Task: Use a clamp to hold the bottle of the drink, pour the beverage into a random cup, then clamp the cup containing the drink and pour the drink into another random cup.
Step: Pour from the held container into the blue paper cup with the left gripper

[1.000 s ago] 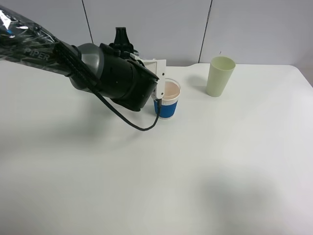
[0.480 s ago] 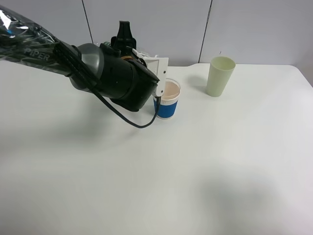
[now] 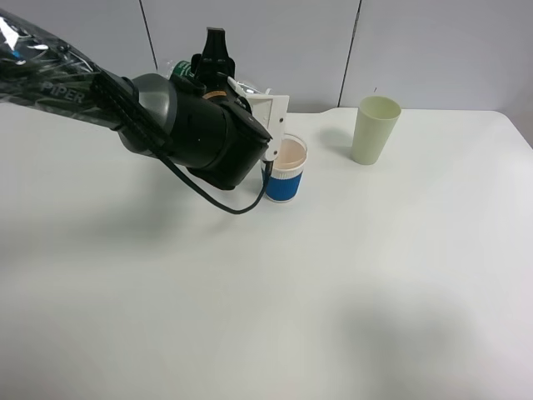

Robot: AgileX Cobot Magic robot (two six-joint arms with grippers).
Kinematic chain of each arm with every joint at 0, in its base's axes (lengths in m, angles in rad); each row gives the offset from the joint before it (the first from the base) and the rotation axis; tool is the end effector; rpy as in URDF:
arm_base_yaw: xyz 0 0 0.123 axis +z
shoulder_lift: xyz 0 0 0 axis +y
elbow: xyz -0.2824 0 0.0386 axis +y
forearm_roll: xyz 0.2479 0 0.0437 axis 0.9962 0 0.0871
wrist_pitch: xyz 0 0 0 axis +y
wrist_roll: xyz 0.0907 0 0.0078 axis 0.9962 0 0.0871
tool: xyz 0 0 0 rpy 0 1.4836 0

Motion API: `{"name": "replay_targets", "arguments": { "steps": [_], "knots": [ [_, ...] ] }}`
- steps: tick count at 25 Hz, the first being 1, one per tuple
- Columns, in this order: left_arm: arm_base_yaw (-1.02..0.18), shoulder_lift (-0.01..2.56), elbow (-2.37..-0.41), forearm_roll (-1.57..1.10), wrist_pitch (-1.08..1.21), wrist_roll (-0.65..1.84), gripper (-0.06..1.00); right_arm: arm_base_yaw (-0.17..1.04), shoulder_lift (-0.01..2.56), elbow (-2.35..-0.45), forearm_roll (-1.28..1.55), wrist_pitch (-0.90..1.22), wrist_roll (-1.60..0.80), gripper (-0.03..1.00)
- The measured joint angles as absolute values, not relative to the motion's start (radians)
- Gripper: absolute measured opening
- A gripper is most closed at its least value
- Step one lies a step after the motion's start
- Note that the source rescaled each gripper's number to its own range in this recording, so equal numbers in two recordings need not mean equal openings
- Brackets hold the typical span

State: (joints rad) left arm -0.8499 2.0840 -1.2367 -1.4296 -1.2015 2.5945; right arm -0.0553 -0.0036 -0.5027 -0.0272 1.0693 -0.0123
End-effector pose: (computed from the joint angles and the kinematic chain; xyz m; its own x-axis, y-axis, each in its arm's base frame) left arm 0.3280 -0.2460 0.1791 -0.3113 0.9275 0.2069 0.2138 -0.1438 0.9662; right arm -0.0062 -0.0018 0.2772 -0.4590 0.0000 -0.8884 0.0648 0.9973 -0.0335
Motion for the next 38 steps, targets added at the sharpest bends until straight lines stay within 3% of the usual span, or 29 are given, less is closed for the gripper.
{"name": "replay_targets", "arguments": {
  "steps": [38],
  "knots": [
    [-0.823,2.084,-1.237,-1.419,-1.208,2.666,0.05,-0.055,-0.004,-0.503,-0.027,1.069,-0.012,0.99]
  ]
}}
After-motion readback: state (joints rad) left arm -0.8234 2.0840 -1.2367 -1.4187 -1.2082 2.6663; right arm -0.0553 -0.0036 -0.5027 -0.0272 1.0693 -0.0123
